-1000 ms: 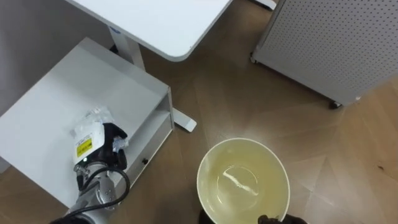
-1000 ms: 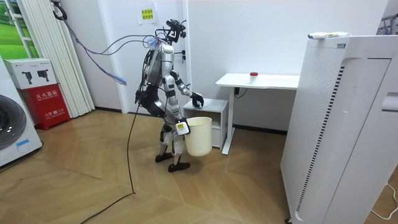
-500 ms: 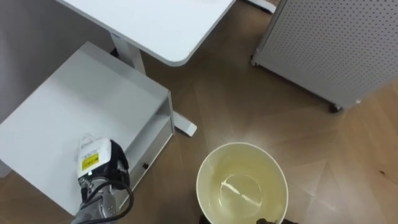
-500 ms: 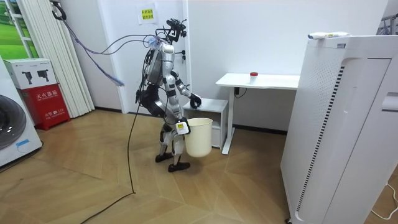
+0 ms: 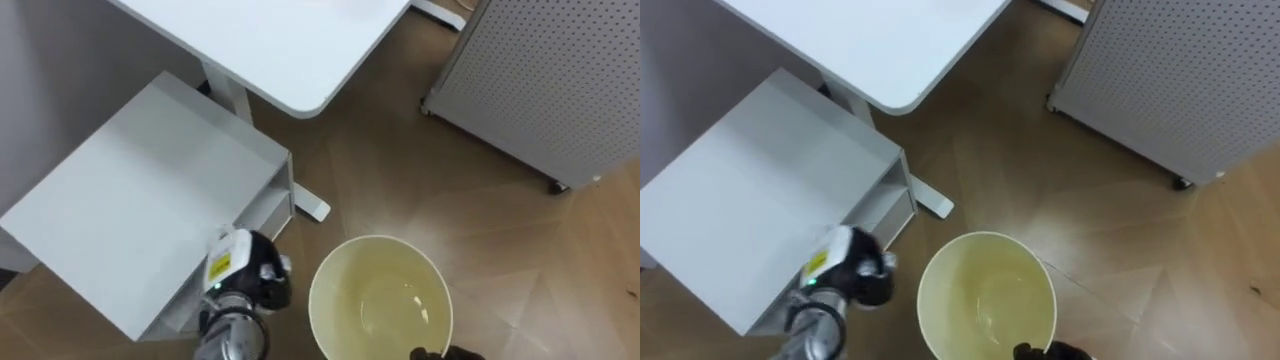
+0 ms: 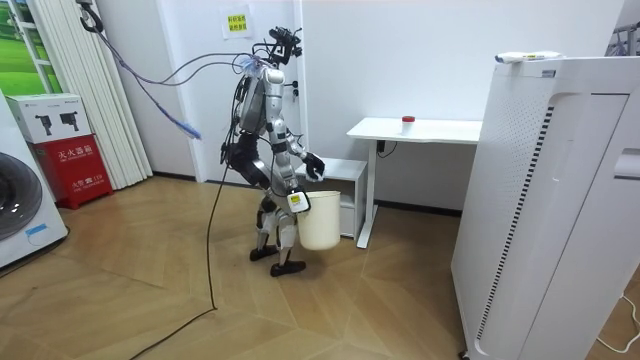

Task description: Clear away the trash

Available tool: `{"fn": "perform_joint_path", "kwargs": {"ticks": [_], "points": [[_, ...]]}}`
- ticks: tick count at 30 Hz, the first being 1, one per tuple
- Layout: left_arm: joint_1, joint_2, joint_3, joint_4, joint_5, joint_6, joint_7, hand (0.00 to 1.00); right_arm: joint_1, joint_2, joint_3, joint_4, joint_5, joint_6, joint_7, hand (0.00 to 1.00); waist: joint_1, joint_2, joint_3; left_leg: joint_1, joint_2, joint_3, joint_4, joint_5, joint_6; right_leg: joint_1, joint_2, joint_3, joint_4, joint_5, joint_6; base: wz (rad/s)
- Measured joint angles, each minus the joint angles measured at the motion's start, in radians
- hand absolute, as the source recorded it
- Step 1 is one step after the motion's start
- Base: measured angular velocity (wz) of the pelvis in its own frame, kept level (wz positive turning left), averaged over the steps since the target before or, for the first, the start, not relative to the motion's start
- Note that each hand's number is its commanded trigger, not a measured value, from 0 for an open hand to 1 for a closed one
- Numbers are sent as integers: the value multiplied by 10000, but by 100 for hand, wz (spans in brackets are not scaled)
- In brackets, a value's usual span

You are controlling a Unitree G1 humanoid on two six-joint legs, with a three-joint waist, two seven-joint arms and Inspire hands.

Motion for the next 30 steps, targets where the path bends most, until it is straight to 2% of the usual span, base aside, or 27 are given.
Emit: {"fn": "perform_joint_path", "kwargs": {"ticks": [1, 4, 8, 10, 11, 13, 14, 15, 16, 22, 26, 30], "points": [[185, -144, -278, -330, -4, -71, -175, 100, -6, -4, 46, -36, 0, -20, 1, 100, 47, -6, -7, 25, 1, 32, -50, 8, 9, 15, 0, 4, 2, 0, 1, 0], [645, -298, -916, -913, -155, -160, -782, 100, 14, 2, 105, -165, -21, -199, 16, 100, 106, -19, -15, 141, -17, 142, -157, 23, 24, 33, -8, 97, -6, -13, 24, -4], [985, -414, -1192, -1253, -312, -314, -1377, 100, 48, 75, 102, -203, -35, -298, 237, 100, 87, -33, -74, 171, -17, 232, -253, 70, 40, 34, -14, 143, -106, -24, 38, -1], [1177, -415, -1487, -1423, -909, -423, -1671, 100, 157, 218, 121, -228, -100, -306, 302, 100, 64, -77, -221, 197, -49, 281, -346, 154, 53, 38, -56, 139, -132, -12, 47, 5], [1234, -424, -1546, -1451, -1170, -460, -1781, 100, 197, 218, 151, -229, -104, -306, 303, 100, 63, -96, -268, 216, -61, 282, -360, 171, 51, 48, -67, 140, -130, -9, 45, 5], [1368, -453, -1797, -1488, -1995, -466, -2109, 100, 280, 254, 320, -183, -78, -289, 307, 100, 55, -133, -301, 420, -65, 290, -427, 178, 48, 242, -74, 130, -167, -8, 45, 0], [1490, -497, -1917, -1511, -2398, -467, -2321, 62, 360, 293, 446, -157, 5, -246, 312, 100, 61, -159, -320, 601, -70, 305, -487, 185, 48, 418, -78, 133, -203, -13, 51, 0], [1589, -523, -2058, -1547, -2707, -468, -2522, 53, 468, 334, 485, -168, 71, -192, 341, 100, 67, -171, -350, 724, -71, 306, -542, 192, 49, 550, -77, 127, -267, -28, 69, 0], [1606, -529, -2207, -1552, -2969, -477, -2724, 0, 532, 380, 534, -166, 105, -165, 378, 100, 56, -177, -366, 802, -70, 307, -630, 236, 58, 646, -80, 100, -381, 7, 99, 4], [1679, -584, -2382, -1549, -3219, -477, -3369, 0, 676, 517, 529, -165, 90, -96, 497, 100, 29, -212, -364, 1090, -138, 312, -1076, 442, 120, 973, -80, 107, -902, 331, 175, 0], [1768, -581, -2383, -1545, -3199, -480, -3618, 0, 668, 532, 497, -151, 54, -81, 497, 100, 27, -233, -351, 1143, -154, 326, -1211, 497, 155, 1034, -74, 124, -1075, 421, 195, 0], [1798, -570, -2382, -1547, -3189, -514, -3844, 0, 622, 515, 405, -138, 59, 119, 497, 100, 35, -270, -329, 1155, -160, 334, -1234, 487, 169, 1039, -73, 142, -1043, 432, 216, 0]]}}
